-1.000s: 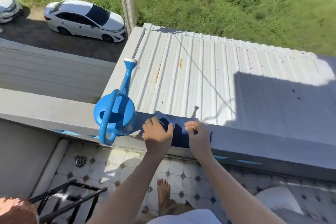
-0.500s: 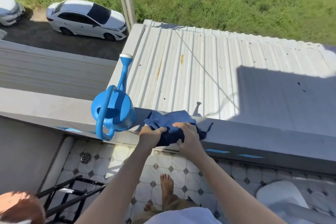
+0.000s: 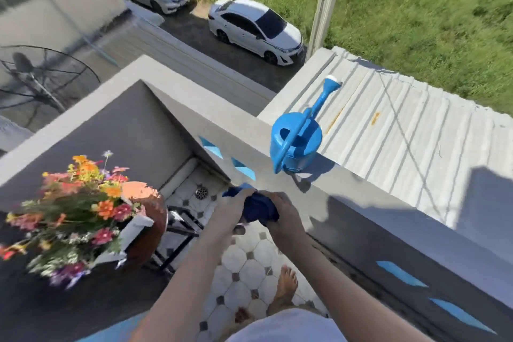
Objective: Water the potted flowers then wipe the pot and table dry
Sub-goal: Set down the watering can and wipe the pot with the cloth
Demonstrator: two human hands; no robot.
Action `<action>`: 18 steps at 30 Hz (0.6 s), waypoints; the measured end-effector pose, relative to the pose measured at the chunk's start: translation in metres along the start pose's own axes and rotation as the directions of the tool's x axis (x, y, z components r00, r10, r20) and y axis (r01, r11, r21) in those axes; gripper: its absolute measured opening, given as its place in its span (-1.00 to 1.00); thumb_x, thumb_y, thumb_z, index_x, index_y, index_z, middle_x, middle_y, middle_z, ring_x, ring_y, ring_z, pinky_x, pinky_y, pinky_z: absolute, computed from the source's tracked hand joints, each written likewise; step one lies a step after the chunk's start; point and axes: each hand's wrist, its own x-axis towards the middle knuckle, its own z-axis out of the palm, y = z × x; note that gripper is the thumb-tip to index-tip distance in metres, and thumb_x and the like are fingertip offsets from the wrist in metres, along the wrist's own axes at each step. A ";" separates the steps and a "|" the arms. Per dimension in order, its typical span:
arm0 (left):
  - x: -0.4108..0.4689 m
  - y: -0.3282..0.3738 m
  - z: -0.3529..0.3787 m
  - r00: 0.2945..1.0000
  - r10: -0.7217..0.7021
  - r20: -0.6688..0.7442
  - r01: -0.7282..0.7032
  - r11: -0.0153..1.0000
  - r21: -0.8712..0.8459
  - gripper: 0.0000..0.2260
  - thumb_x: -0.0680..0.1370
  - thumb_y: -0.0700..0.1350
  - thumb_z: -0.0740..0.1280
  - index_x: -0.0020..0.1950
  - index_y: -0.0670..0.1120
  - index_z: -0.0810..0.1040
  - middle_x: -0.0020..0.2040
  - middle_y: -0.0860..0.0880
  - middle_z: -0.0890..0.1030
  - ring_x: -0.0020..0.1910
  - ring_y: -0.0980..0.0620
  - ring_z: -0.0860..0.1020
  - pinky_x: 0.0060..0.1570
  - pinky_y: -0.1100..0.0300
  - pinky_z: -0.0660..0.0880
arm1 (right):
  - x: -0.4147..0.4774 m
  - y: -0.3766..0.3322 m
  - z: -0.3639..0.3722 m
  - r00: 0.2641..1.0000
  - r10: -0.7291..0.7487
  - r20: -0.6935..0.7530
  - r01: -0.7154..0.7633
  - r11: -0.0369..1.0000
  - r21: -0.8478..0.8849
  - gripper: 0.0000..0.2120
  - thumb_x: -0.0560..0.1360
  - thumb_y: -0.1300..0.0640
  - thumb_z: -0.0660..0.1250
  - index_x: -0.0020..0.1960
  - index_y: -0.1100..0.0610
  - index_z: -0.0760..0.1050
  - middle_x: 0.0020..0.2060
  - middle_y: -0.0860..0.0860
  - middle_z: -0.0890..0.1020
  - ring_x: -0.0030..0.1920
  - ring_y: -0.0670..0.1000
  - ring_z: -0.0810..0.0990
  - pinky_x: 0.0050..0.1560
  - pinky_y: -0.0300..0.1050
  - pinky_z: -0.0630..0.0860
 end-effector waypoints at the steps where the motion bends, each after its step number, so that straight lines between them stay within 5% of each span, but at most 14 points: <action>1: -0.006 -0.005 -0.023 0.999 -0.015 -0.039 0.013 0.998 -0.056 -0.68 0.42 0.14 0.39 -0.04 -0.09 0.63 -0.23 -0.09 0.67 -0.35 -0.03 0.56 -0.39 0.18 0.39 | 0.000 -0.015 0.014 0.999 0.005 0.047 -0.007 0.999 0.032 -0.42 0.32 0.34 0.45 0.28 -0.02 0.53 0.08 -0.03 0.55 0.04 -0.05 0.56 0.01 -0.53 0.36; 5: -0.026 -0.038 -0.110 0.982 -0.048 -0.182 -0.001 0.965 -0.263 -0.64 0.50 0.14 0.26 -0.12 -0.16 0.61 -0.44 -0.06 0.53 -0.54 0.02 0.39 -0.42 0.20 0.27 | -0.006 -0.075 0.070 0.990 -0.014 0.141 -0.009 0.987 0.159 -0.51 0.38 0.40 0.42 0.12 -0.11 0.53 -0.06 -0.11 0.62 -0.08 -0.28 0.58 -0.10 -0.51 0.41; 8: -0.031 -0.067 -0.160 0.955 -0.075 -0.288 -0.019 0.950 -0.311 -0.74 0.53 0.01 0.22 -0.10 -0.17 0.57 -0.54 0.04 0.47 -0.62 0.07 0.33 -0.46 0.22 0.21 | -0.012 -0.102 0.109 0.989 0.023 0.147 -0.055 0.974 0.220 -0.68 0.45 0.31 0.41 0.12 0.00 0.53 -0.04 -0.05 0.66 -0.07 -0.13 0.61 -0.06 -0.26 0.48; 13: -0.021 -0.094 -0.200 0.913 -0.183 -0.365 0.008 0.903 -0.431 -0.81 0.53 -0.11 0.18 -0.01 -0.16 0.53 -0.30 -0.04 0.51 -0.53 0.06 0.35 -0.51 0.25 0.21 | -0.008 -0.119 0.153 0.955 0.232 0.186 -0.277 0.920 0.276 -0.77 0.52 0.18 0.32 0.15 -0.01 0.52 0.02 -0.03 0.67 0.01 0.01 0.64 0.16 0.13 0.58; 18: 0.014 -0.078 -0.214 0.891 -0.296 -0.345 0.006 0.767 -0.642 -0.78 0.58 -0.05 0.17 -0.11 -0.15 0.52 -0.24 -0.07 0.57 -0.48 0.05 0.34 -0.54 0.28 0.23 | 0.020 -0.124 0.173 0.869 0.443 0.219 -0.494 0.777 0.389 -0.82 0.56 0.06 0.31 0.15 0.00 0.53 0.01 0.00 0.68 0.03 0.04 0.66 0.14 0.09 0.60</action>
